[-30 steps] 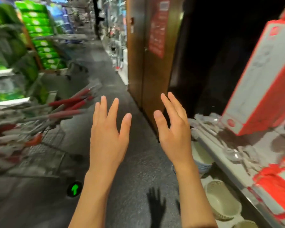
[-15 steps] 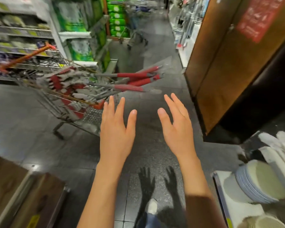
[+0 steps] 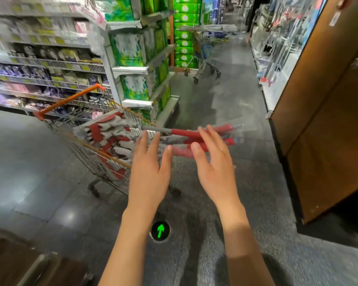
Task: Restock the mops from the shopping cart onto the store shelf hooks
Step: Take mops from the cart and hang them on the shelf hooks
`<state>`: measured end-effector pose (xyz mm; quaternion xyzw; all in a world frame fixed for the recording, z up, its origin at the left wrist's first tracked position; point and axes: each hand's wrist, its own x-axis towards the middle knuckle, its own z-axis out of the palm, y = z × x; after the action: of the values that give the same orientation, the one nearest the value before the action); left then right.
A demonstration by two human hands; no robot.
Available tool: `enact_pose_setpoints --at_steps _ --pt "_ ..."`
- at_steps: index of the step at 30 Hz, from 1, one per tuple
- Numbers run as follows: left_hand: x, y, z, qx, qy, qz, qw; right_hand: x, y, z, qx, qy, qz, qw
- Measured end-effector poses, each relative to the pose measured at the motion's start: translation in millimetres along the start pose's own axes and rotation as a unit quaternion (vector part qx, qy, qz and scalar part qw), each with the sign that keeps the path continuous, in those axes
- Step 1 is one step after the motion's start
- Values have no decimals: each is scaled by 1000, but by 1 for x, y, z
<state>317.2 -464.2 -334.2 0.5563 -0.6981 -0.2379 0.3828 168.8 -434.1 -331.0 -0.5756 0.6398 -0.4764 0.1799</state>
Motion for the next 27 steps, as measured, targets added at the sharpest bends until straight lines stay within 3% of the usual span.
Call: enact_pose_setpoints --at_steps 8,20,27 --pt "68 -25 21 2 9 -29 1000 76 23 31 -7 -54 10 998" --pt "214 -92 28 -28 -8 -64 998 211 31 114 -68 -60 -11 996" --pt "298 -144 33 -24 -15 -85 996 278 50 181 -46 -79 43 995"
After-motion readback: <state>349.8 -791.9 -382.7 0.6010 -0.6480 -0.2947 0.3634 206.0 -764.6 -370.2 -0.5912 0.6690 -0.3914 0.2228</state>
